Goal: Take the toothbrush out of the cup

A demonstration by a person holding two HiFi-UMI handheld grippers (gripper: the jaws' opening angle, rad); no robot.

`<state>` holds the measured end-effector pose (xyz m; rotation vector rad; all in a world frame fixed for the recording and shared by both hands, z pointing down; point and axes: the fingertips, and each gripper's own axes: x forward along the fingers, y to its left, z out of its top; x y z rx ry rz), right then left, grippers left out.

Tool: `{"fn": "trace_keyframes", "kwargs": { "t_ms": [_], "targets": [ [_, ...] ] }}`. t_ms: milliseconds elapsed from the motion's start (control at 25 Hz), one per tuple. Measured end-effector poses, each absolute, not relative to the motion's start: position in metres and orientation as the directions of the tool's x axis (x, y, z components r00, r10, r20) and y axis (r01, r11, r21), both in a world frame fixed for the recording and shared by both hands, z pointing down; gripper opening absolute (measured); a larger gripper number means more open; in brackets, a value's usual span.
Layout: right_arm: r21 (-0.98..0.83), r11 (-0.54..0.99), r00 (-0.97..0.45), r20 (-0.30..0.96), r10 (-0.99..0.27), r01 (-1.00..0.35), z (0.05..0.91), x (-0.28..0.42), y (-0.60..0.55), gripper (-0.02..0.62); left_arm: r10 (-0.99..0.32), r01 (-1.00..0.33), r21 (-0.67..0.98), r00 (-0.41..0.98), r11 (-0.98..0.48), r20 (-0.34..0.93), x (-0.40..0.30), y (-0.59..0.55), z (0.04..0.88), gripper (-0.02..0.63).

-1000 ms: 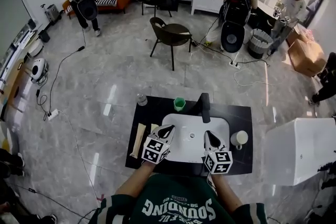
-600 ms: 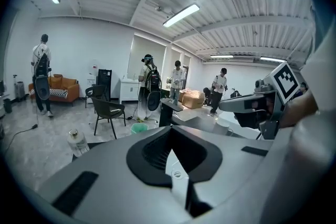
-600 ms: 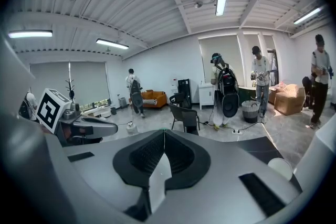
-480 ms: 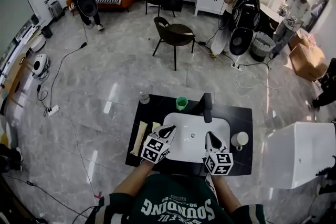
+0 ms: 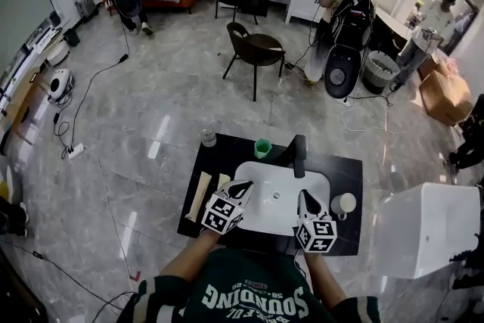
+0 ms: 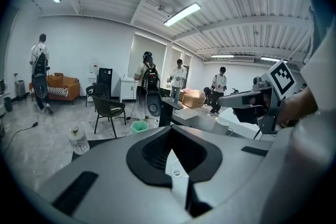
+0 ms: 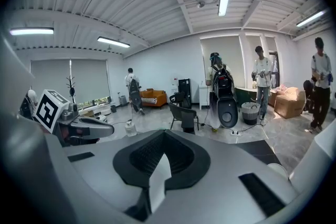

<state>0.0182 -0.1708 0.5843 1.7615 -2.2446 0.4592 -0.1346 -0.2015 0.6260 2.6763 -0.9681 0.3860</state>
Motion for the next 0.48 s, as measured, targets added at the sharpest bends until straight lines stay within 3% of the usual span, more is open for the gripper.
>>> {"fn": "trace_keyframes", "kwargs": {
  "t_ms": [480],
  "targets": [
    [-0.091, 0.238, -0.254, 0.402, -0.880, -0.967, 0.590, 0.019, -0.171, 0.040, -0.573, -0.653, 0.168, 0.739, -0.739, 0.354, -0.131, -0.203, 0.637, 0.011]
  ]
}}
